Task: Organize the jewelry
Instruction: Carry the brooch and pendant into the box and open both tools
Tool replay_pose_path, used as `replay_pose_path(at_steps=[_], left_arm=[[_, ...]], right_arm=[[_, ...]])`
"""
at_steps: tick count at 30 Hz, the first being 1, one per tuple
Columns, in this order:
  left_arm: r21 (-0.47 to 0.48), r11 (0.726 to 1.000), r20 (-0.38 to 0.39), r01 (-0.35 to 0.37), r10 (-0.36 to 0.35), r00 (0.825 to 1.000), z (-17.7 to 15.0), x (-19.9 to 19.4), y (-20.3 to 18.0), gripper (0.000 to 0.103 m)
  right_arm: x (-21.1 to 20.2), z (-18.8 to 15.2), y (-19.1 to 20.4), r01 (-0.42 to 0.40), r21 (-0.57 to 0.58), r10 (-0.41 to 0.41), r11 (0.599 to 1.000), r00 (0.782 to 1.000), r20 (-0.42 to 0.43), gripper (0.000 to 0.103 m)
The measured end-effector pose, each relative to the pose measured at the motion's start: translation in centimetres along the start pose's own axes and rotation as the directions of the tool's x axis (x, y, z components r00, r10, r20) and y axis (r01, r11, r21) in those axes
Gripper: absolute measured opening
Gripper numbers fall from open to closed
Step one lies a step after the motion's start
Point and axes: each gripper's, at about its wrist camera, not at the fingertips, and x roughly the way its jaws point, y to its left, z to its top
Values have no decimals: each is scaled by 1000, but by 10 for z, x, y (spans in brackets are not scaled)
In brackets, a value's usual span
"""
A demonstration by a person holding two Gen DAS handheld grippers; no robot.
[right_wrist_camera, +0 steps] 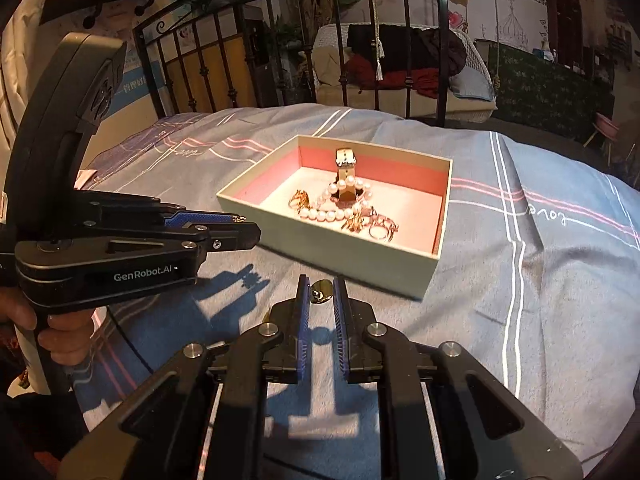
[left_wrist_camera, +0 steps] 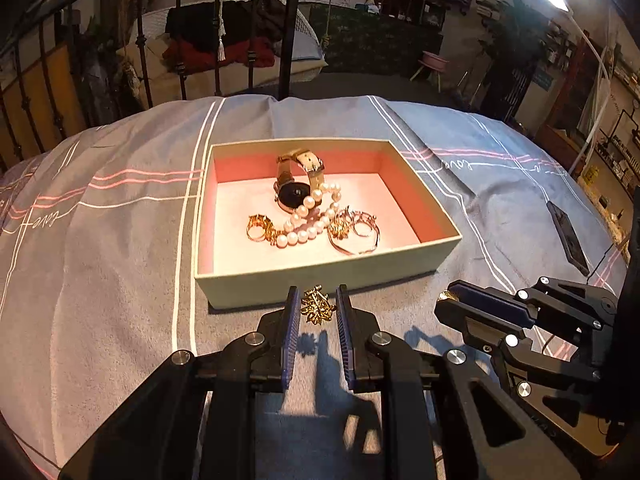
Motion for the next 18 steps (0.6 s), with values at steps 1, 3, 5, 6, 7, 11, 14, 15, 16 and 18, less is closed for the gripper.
replay_pose_path(at_steps=[1,3,5,6,7,11,14,15,16,18], left_arm=[[-2,1000,10,-4,4,1000,8,1,0,18],[-13,1000,27,-13,13,1000,25,3,2,18],[-31,999,37,-18,19,999,42,6,3,18],[-31,999,40,-17,18,999,49,9,3,18],[-28,999,40,-23,24,999,55,12,2,18],[-15,999,26,-37,37,999,71,26,0,18],[-19,999,-4,-29,29,1000,73,38,0,18],[-21,999,-15,-26,25,1000,72,42,1,18],[-24,999,-24,-28,28,999,71,45,1,18],[-31,999,-43,-26,24,999,70,52,3,18]], right_arm=[[2,8,-4,4,4,-4,1000,1000,8,13],[10,22,-11,10,23,-10,1000,1000,10,13],[19,34,-20,7,54,-7,999,1000,10,13],[23,39,-24,16,63,-17,998,1000,6,13],[28,43,-27,24,66,-25,998,1000,4,13],[42,53,-35,39,79,-38,996,999,-6,13],[52,54,-35,39,76,-37,996,999,-26,13],[55,53,-35,35,76,-33,996,999,-32,13],[57,53,-34,34,74,-31,997,999,-37,13],[61,51,-34,30,77,-26,997,999,-47,13]])
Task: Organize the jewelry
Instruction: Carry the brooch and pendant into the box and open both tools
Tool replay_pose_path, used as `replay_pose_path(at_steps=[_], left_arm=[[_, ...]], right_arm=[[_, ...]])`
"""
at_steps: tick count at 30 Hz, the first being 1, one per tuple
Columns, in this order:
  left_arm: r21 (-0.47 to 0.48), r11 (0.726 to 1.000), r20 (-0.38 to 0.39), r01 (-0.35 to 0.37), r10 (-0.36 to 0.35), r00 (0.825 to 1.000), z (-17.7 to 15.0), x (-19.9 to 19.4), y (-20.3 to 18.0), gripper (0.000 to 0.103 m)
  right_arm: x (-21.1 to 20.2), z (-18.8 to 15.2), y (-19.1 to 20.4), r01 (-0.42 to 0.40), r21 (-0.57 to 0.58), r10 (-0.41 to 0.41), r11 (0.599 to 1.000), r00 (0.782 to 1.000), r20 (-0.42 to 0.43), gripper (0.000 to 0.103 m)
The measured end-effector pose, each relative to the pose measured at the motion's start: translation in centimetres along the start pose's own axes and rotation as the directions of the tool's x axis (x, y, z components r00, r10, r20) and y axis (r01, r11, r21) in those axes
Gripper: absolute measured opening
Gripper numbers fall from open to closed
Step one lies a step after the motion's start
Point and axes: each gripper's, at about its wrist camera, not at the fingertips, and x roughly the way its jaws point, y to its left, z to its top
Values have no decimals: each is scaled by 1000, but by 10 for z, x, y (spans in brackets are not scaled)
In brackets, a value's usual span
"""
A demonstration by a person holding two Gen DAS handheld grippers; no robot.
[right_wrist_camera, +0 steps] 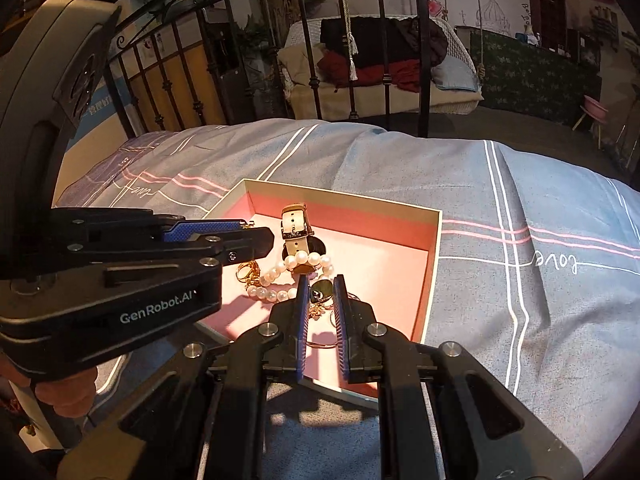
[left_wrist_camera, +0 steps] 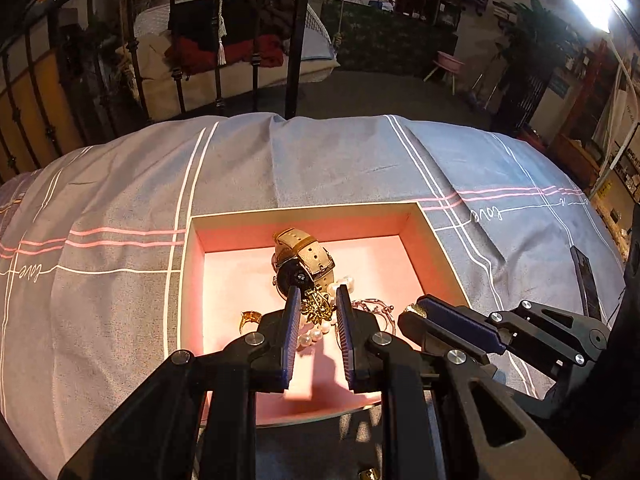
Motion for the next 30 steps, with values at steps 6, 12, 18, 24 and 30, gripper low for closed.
replay_pose_path(at_steps=[6,12,18,24,30], left_arm=[[-11,1000,-32,3,-3,999,0,11,3,18],[-26,1000,-46,12,-13,999,1,16,2,18],[-31,999,-65,14,-16,998,1,23,2,18],[-41,999,-74,11,-14,997,1,26,4,18],[-46,999,-74,4,-7,997,0,26,5,18]], right_arm=[[6,-4,-3,-6,11,6,1000,1000,-18,13],[9,-5,-2,-20,6,20,1000,1000,-24,13],[15,-6,1,-31,3,31,1000,999,-42,13],[19,-8,2,-39,2,40,999,998,-54,13],[21,-7,1,-51,5,51,999,997,-57,13]])
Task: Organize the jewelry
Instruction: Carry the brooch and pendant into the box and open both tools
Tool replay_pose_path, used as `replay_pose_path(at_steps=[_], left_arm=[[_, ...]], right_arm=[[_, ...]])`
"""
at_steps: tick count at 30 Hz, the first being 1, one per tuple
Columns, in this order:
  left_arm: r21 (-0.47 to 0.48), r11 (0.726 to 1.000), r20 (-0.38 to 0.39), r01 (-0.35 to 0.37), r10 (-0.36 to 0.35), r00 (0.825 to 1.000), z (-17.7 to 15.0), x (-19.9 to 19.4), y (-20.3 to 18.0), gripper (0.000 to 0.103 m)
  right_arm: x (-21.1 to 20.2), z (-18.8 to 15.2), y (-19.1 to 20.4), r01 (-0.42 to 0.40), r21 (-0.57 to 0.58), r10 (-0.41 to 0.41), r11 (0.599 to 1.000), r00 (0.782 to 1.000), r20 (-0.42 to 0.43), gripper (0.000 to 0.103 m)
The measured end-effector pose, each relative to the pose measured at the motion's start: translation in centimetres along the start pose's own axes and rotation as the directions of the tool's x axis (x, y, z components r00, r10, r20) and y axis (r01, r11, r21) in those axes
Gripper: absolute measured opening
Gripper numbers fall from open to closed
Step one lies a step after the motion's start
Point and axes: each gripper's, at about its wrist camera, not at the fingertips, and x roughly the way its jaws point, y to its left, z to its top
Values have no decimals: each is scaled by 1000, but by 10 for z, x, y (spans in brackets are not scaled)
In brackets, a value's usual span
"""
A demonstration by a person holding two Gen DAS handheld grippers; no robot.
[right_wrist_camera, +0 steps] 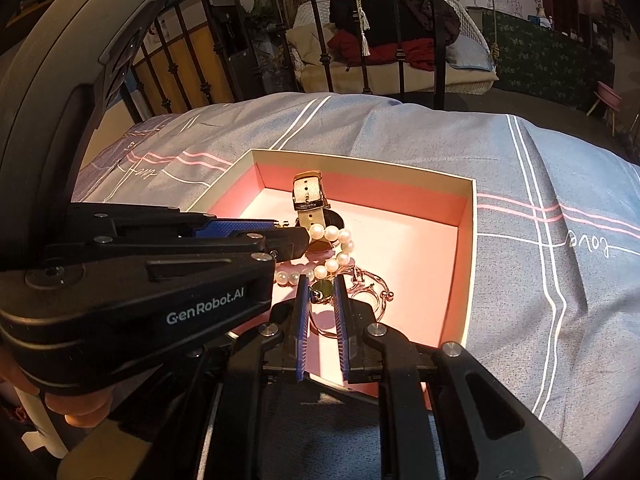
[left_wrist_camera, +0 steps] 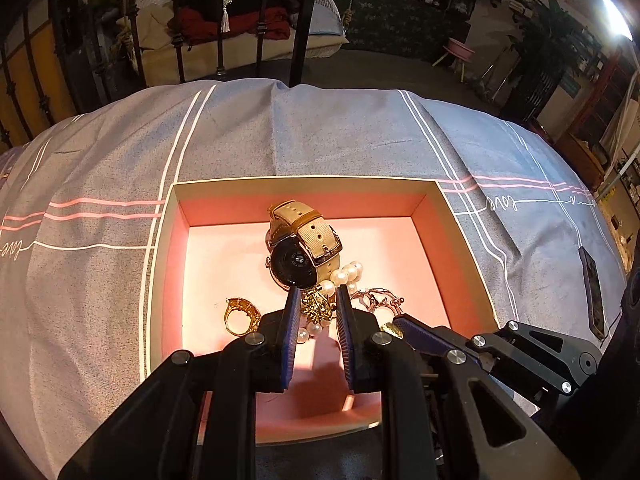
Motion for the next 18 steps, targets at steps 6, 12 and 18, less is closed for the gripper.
replay_pose_path(at_steps=[6,12,18], left_arm=[[-1,1000,11,-9,9,1000,0,-5,-1,21],[0,999,62,-38,38,997,-1,-19,-5,57],[-10,1000,122,-20,21,992,-5,-41,-7,84]], right_arm=[[-9,-1,2,-7,9,6,1000,999,36,35],[-19,0,4,10,5,-10,1000,997,72,73],[-40,-9,10,28,-8,-27,1000,995,101,95]])
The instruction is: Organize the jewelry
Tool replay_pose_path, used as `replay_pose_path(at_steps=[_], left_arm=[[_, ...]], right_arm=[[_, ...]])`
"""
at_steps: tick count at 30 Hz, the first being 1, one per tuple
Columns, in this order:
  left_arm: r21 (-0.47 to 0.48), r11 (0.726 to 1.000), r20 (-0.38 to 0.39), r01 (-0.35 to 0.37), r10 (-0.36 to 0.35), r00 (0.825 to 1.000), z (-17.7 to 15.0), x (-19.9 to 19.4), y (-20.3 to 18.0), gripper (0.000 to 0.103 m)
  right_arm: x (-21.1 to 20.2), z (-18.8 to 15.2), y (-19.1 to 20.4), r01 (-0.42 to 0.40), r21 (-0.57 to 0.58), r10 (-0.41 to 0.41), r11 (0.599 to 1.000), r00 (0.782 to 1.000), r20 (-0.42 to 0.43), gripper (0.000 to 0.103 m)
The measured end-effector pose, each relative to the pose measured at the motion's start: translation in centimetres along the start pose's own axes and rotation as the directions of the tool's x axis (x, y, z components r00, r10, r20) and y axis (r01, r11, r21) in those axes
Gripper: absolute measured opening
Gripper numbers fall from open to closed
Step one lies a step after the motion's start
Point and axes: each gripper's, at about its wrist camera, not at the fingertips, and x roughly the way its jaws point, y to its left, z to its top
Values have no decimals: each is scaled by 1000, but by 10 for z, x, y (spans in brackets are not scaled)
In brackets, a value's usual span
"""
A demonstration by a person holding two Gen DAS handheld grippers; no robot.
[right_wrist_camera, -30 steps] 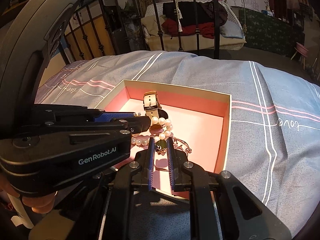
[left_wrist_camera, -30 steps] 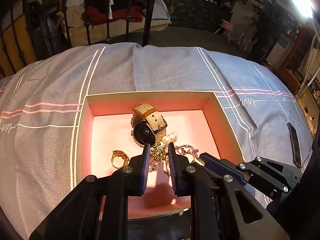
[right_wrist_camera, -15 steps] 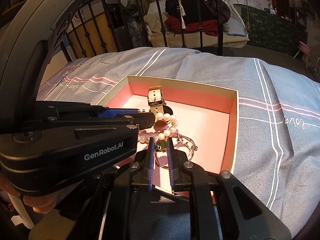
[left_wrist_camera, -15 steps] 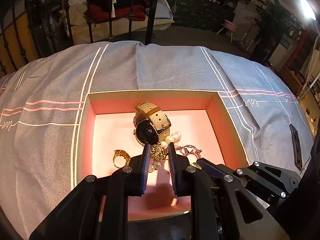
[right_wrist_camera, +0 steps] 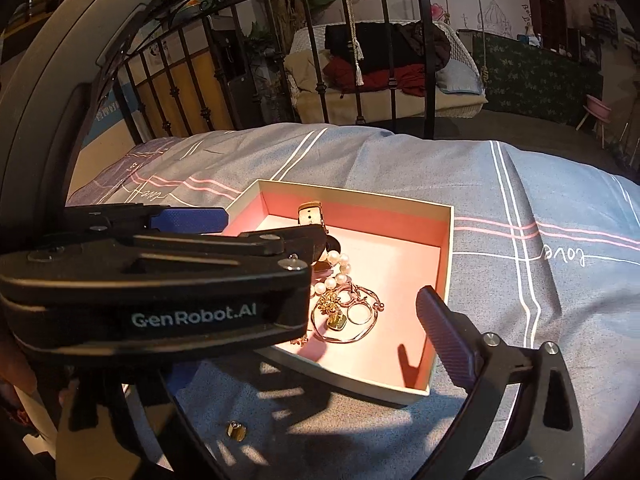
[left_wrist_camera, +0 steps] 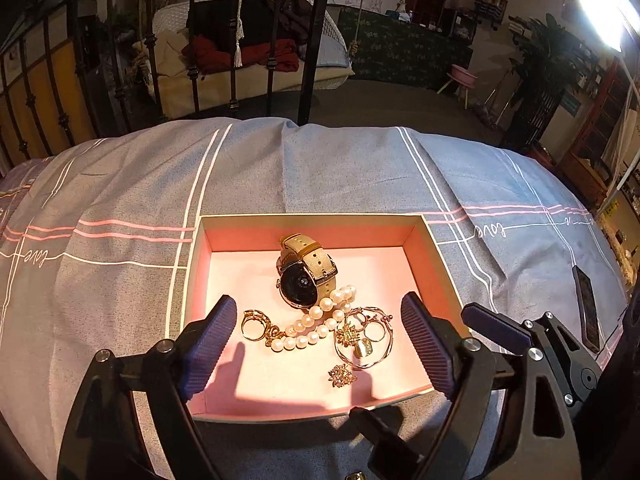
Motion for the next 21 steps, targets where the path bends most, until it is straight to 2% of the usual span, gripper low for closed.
replay_pose_path(at_steps=[4,7,8,13,17,18,21], left_arm=[[5,999,25,43,-43,999,-19,-25,2,85],[-11,998,21,61,-61,998,-43,-37,6,85],[-5,997,12,73,-73,997,-53,-38,6,85],[74,996,-71,45,-40,997,-103,-29,-5,83],[117,992,-113,50,-37,993,-120,-15,-15,66],[119,992,-115,52,-38,993,-121,-12,-16,55],[146,989,-75,1,10,997,-127,-10,-20,35]], right_arm=[[-23,-22,4,5,-12,-5,1000,1000,-1,95],[-34,-50,7,-6,-10,6,1000,999,-39,95],[-35,-60,9,-1,-11,1,1000,998,-55,95],[-44,-97,8,40,8,-39,999,993,-107,95],[-45,-106,9,60,-11,-61,998,990,-127,95],[-44,-106,10,62,-14,-63,998,990,-129,95],[-42,-106,11,52,-22,-55,998,989,-138,95]])
